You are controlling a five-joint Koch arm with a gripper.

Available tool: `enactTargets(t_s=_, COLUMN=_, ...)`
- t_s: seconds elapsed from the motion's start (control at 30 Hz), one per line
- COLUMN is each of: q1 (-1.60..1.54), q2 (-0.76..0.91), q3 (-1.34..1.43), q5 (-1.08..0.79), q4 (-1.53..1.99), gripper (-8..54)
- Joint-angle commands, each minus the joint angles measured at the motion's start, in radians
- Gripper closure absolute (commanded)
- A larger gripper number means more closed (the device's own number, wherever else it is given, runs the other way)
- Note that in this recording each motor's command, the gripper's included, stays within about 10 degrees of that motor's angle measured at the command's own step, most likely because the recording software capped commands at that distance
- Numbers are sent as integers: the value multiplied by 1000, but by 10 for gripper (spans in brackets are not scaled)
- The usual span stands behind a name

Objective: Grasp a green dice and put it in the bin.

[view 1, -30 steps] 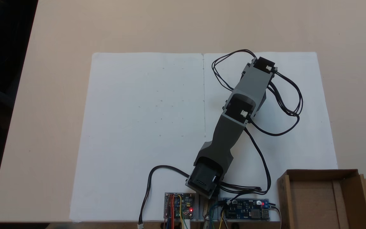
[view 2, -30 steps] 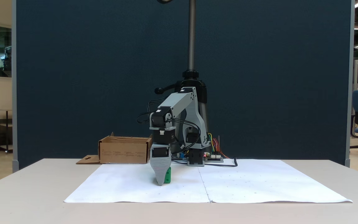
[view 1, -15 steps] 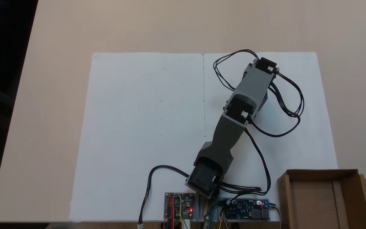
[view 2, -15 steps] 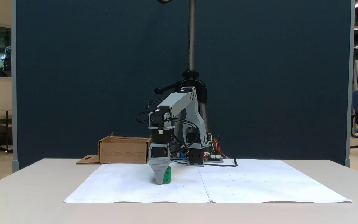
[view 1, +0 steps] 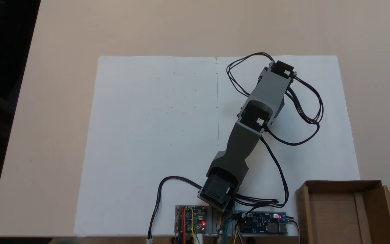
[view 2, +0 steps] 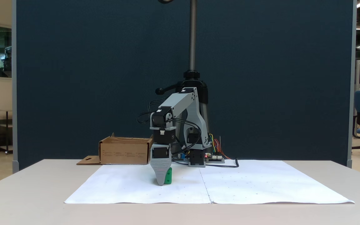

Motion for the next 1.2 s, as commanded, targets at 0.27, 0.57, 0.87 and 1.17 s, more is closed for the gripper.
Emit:
enactTargets(t_s=0.27, q1=-21, q2=28, q3=-20, q5=-48, q4=-3, gripper=287)
enactTargets(t_s=0.57, q1=-25, q2=77, q3=-21, q5=-32, q4=-130, gripper=335)
enactTargets(t_s=0.87, q1=31, q2=279, q3=-35, q5=9, q4=-233, gripper=335)
enactTargets(t_s=1.17, q1=293, q2=479, q3=-37, q5=114, q4=-178, gripper=335)
